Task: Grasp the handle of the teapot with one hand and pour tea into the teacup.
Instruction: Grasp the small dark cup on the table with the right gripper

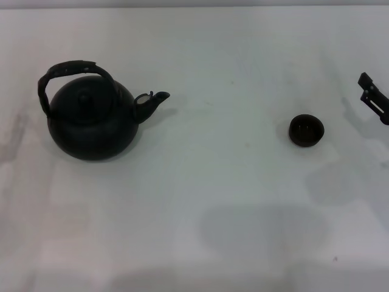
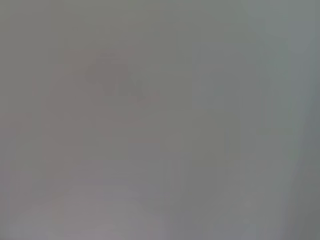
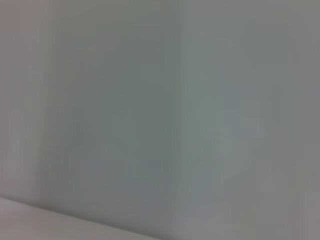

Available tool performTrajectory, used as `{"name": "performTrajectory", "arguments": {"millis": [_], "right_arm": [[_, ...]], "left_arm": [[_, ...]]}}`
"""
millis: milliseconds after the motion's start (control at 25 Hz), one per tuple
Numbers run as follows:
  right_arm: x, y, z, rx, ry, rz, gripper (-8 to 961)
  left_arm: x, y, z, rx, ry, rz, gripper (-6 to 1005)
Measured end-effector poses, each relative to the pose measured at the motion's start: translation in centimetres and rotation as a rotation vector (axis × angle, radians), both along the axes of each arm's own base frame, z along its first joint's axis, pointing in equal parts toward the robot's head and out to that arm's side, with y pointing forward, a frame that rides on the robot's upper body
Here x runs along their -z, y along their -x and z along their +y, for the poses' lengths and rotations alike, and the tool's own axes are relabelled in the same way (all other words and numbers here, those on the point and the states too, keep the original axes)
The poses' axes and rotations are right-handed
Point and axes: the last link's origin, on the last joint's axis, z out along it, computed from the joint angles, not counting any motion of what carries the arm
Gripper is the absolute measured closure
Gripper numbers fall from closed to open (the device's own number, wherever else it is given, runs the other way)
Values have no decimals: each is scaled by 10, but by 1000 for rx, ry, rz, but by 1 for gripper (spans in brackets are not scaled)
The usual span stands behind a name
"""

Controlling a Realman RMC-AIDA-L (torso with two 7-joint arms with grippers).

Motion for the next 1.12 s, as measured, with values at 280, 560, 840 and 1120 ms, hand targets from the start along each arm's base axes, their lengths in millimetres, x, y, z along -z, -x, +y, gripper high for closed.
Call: {"name": "performTrajectory", "arguments": {"millis": [280, 560, 840, 1120], "right_arm": [[-3, -1, -9, 3, -20, 46, 120], [-7, -6, -26, -32, 79, 62, 123], [-35, 5, -10, -138, 360, 45, 115], [-31, 30, 16, -231, 577, -54, 114]], "left_arm": [[3, 0, -4, 3, 21, 4, 137], [6, -3, -5, 26, 40, 5, 137], [9, -1, -11, 17, 56, 0, 138], [13, -4, -12, 33, 75, -3, 138]]}}
